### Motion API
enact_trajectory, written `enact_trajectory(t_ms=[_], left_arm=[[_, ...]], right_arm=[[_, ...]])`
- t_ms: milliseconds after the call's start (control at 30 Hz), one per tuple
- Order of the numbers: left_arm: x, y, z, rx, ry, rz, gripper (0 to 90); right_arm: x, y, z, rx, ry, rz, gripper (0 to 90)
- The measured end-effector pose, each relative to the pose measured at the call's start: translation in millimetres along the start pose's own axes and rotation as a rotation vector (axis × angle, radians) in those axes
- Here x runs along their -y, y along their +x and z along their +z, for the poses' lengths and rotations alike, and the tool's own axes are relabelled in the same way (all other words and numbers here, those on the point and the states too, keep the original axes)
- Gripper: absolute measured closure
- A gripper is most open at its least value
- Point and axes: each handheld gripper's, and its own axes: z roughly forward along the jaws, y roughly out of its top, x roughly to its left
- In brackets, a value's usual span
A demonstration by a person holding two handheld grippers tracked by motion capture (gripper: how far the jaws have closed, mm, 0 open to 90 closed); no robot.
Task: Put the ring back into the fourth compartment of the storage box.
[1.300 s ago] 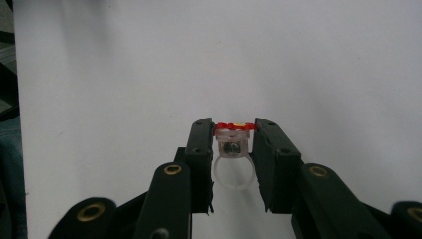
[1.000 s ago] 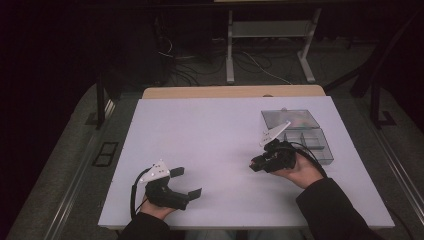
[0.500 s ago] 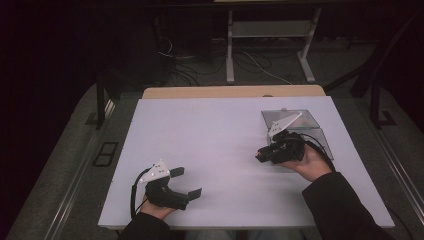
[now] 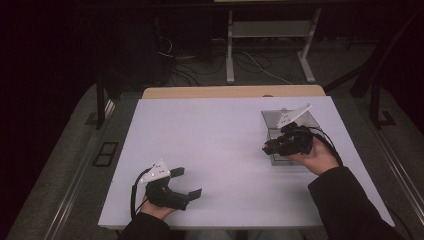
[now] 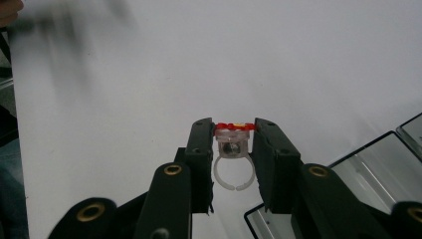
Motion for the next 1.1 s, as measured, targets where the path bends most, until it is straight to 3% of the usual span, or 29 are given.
enact_trajectory(t_ms=[633,1100], left_arm=[[-0.1,0.0,0.0,-0.001,0.002,0.0,0.0],[0.0,0.8,0.2,-0.002,0.003,-0.002,0.0]], right_arm=[[-4.1,-22.1,-20.9,0.017,-0.036,0.034,69.0],[1.6,-49.9,-32.7,0.062,-0.047,0.095,68.9]])
